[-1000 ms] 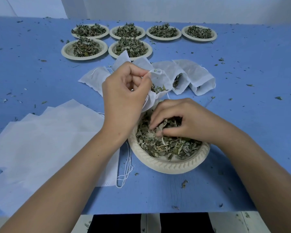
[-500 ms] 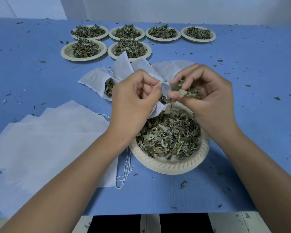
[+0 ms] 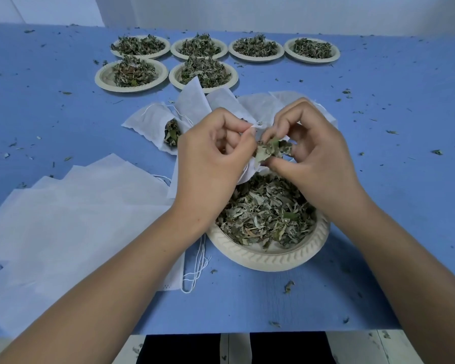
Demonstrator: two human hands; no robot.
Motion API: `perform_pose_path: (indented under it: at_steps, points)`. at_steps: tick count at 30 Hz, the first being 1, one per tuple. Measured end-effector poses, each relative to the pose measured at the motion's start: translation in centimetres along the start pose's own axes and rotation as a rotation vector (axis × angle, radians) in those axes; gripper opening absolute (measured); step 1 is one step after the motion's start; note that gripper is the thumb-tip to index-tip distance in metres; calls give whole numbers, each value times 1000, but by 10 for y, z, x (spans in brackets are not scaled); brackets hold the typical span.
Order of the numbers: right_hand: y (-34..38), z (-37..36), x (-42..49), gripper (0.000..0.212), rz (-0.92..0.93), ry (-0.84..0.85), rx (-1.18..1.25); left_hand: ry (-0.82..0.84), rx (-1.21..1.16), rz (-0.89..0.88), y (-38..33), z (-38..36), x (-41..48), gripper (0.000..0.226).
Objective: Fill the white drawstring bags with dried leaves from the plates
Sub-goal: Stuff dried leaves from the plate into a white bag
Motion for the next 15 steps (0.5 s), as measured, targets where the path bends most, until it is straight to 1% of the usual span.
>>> perform_pose_path:
  at_steps: [2,4,6,8,10,12,13,15]
  points:
    - [2,3,-2,27,7,-45,-3,16,-1,-2,-1,-2,-2,15]
    - [7,3,-3,25,77,-62,-85,27,-5,-9,-2,-3,-3,14]
    - [12,-2,-6,17,168,-26,-206,27,-5,-12,-2,-3,-4,13]
    - [11,-5,-5,23,175,20,-268,14,-7,-3,-2,-1,-2,14]
    - [9,-8,-5,28,168,84,-255,-4,-6,1,-1,1,0,14]
    - [8,-9,-4,27,137,126,-186,-18,-1,-4,0,3,1,13]
    - [6,-7,-3,26,99,122,-133,-19,2,-5,0,3,1,13]
    - [2,-1,0,34,33,70,-60,-6,8,-3,0,1,0,15]
Point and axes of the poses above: each hand's wrist, its own x-axis towards the middle knuckle, its own z-axis out of the back of the hand, y = z × x, the point moved 10 cm from there along x, towards the middle knuckle, and after that the axes turned 14 degrees about -y, right-handed, at the moved point
